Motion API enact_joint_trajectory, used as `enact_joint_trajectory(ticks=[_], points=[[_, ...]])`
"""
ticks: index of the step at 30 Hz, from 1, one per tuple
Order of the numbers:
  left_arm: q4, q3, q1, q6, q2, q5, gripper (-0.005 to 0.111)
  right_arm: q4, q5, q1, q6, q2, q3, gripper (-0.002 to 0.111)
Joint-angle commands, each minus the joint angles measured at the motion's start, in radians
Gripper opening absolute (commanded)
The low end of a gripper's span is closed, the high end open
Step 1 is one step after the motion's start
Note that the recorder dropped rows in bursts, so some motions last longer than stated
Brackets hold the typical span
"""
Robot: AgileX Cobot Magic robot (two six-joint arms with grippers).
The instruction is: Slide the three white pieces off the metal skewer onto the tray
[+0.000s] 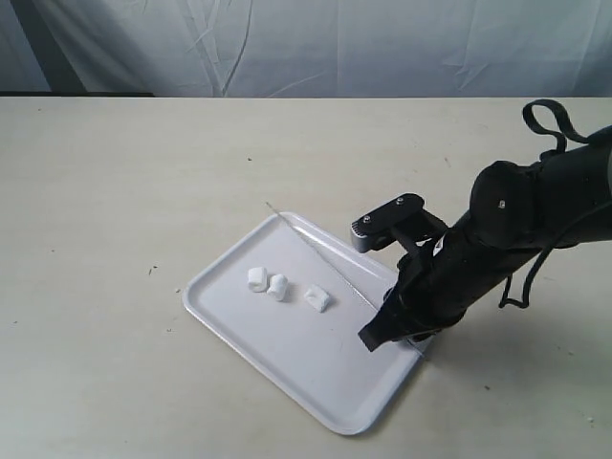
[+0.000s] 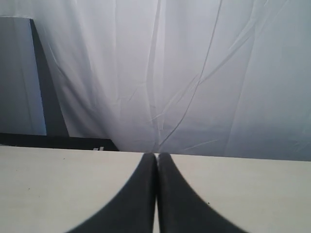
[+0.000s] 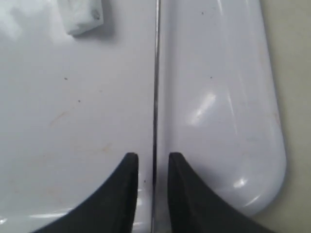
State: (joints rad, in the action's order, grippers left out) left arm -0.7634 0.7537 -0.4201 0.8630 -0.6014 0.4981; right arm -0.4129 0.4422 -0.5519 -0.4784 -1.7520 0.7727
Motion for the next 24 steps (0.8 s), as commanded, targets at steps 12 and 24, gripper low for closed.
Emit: enact_joint_trajectory(ticks=[12, 24], points=[[0.214, -0.064, 0.000, -0.252, 0.315, 0.284, 0.000, -0.015, -0.261, 0.002, -0.009, 0.043, 0.000, 0.023], [0.169, -0.248, 0.000, -0.304, 0.435, 0.332, 0.000, 0.072, -0.540, 0.002, -0.020, 0.357, 0.000, 0.023]])
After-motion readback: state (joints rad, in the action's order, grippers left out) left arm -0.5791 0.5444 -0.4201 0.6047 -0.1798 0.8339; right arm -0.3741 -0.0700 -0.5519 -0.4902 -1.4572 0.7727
